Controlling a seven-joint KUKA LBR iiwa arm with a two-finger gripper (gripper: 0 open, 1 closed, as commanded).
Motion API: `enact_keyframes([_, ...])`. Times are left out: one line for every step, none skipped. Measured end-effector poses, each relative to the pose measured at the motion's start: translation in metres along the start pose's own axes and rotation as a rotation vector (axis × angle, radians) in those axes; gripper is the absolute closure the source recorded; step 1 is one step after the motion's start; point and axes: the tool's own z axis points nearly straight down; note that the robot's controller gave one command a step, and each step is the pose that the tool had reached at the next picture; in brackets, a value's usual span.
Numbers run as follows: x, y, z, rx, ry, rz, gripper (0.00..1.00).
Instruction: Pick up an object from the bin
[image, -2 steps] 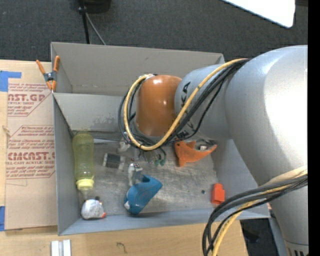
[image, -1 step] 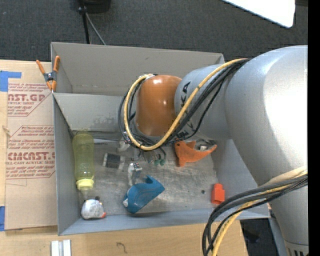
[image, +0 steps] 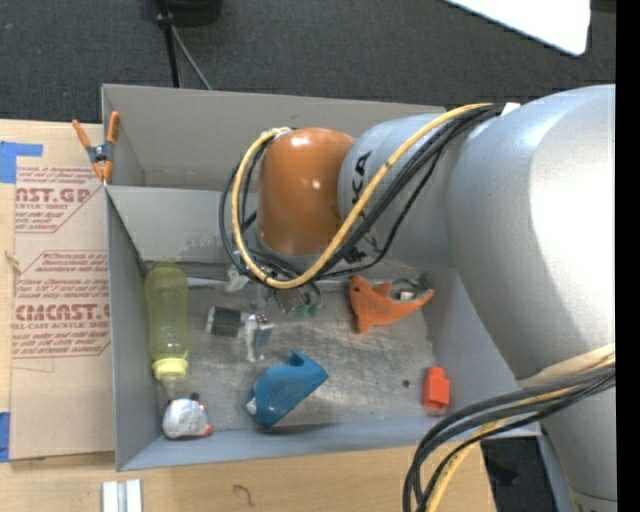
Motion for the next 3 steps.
enact_keyframes([-0.008,0.016,-0.031,-0.001,-0.006,-0.007,0.00])
enact_keyframes([-0.015,0.012,0.026,-0.003,-0.037,-0.046,1.00])
enact_keyframes([-0.015,0.012,0.026,-0.003,-0.037,-0.046,1.00])
